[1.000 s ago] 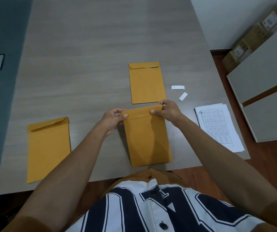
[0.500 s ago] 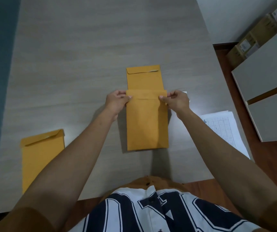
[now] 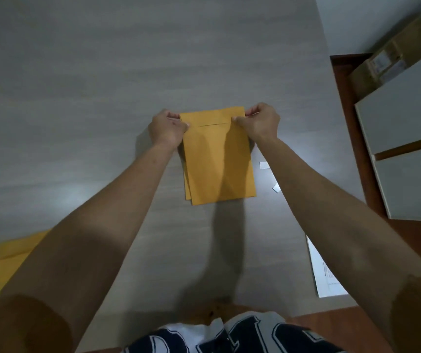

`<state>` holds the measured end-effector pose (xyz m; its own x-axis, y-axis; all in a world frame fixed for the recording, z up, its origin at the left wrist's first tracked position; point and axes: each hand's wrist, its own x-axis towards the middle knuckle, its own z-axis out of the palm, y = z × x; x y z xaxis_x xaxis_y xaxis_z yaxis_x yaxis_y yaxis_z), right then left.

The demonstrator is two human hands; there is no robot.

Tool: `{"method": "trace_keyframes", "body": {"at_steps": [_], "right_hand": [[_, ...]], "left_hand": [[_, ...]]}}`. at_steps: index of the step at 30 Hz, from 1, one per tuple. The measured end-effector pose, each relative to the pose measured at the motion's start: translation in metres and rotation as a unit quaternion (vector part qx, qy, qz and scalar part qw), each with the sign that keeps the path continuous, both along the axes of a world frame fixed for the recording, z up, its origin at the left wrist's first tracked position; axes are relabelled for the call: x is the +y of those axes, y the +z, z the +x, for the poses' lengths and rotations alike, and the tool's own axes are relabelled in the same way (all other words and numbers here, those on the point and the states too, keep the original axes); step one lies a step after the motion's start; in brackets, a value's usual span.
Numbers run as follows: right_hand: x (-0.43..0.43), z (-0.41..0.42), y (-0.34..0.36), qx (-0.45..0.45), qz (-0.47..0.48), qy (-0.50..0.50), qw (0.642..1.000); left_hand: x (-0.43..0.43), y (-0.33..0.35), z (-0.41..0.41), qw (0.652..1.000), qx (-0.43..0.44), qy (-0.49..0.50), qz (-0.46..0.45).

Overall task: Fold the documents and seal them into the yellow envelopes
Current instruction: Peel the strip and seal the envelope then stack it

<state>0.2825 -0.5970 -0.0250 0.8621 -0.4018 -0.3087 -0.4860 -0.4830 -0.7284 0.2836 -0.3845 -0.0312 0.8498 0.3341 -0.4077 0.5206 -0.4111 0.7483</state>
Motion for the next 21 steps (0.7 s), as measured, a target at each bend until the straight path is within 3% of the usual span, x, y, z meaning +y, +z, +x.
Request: {"method": "trace_keyframes", "body": {"at_steps": [6, 9, 12, 15, 18, 21], "right_hand": [[0.003, 0.013, -0.016, -0.008, -0.009, 0.011, 1.000], [0.005, 0.006, -0.024, -0.044, -0.058, 0.049, 0.996], [0.010, -0.010, -0.028, -0.123, -0.154, 0.133, 0.971], [0.016, -0.021, -0.036, -0.184, -0.245, 0.225, 0.925], [0.018, -0.029, -0.048, -0.133, -0.317, 0.293, 0.892], [0.021, -0.033, -0.050, -0.118, -0.374, 0.299, 0.870]], "left_hand": [[-0.002, -0.017, 0.012, 0.999, -0.008, -0.015, 0.035], [-0.004, -0.019, 0.003, 0.990, -0.046, -0.069, 0.112], [-0.014, -0.015, -0.019, 0.943, -0.146, -0.204, 0.216], [-0.019, -0.018, -0.037, 0.873, -0.157, -0.341, 0.313], [-0.019, -0.023, -0.042, 0.854, -0.126, -0.369, 0.345], [-0.020, -0.023, -0.041, 0.840, -0.120, -0.381, 0.366]]}}
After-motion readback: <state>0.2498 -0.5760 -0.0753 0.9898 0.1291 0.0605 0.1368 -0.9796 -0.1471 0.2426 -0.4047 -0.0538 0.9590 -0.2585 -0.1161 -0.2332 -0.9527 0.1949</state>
